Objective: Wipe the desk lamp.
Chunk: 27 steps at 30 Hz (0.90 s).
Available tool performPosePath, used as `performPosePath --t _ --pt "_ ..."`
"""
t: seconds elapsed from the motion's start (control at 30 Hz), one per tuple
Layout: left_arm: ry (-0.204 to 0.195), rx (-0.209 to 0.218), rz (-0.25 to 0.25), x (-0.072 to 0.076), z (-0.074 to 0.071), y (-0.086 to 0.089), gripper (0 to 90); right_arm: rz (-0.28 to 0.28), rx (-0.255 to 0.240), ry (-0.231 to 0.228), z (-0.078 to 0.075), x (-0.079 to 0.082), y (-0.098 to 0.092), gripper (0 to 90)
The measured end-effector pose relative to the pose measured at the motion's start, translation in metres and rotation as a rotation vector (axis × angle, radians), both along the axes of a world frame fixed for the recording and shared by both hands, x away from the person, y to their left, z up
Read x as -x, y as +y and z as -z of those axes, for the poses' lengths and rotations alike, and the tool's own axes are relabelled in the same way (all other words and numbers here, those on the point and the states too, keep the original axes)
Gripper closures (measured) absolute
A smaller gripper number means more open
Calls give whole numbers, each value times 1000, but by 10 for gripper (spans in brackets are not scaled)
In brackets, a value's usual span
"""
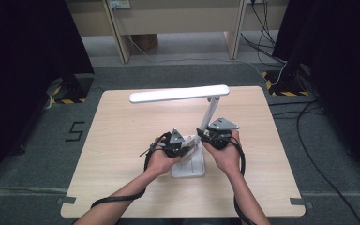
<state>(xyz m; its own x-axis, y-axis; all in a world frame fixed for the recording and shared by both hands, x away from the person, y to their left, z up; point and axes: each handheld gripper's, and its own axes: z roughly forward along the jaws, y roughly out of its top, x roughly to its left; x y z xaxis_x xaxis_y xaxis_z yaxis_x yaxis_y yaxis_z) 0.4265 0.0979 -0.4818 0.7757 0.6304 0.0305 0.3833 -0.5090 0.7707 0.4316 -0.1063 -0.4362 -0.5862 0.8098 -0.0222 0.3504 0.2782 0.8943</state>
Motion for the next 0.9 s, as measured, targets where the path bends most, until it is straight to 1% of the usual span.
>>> performPosePath --t 0.13,0.3,0.4,0.6,0.73,0.77,0.8,0.87,0.9 --pt "7 10 25 12 0 3 836 9 4 -6 0 0 0 624" --pt "20 24 56 27 0 5 836 18 10 -6 -1 1 0 634" --pt "23 24 67 35 0 6 836 23 4 -2 0 2 1 636" --pt "36 10 98 46 -1 6 836 26 10 -3 -1 2 1 637" --pt "66 16 130 55 -2 8 836 28 13 0 -1 2 2 637" --pt "62 11 136 56 -3 9 836 30 15 1 -1 2 2 637" --pt "62 18 140 57 -5 11 836 28 14 0 -1 2 2 637" --pt "43 32 123 53 -10 15 835 29 15 0 -1 2 2 637" --pt "28 36 102 48 -13 19 835 29 15 1 -1 3 2 637"
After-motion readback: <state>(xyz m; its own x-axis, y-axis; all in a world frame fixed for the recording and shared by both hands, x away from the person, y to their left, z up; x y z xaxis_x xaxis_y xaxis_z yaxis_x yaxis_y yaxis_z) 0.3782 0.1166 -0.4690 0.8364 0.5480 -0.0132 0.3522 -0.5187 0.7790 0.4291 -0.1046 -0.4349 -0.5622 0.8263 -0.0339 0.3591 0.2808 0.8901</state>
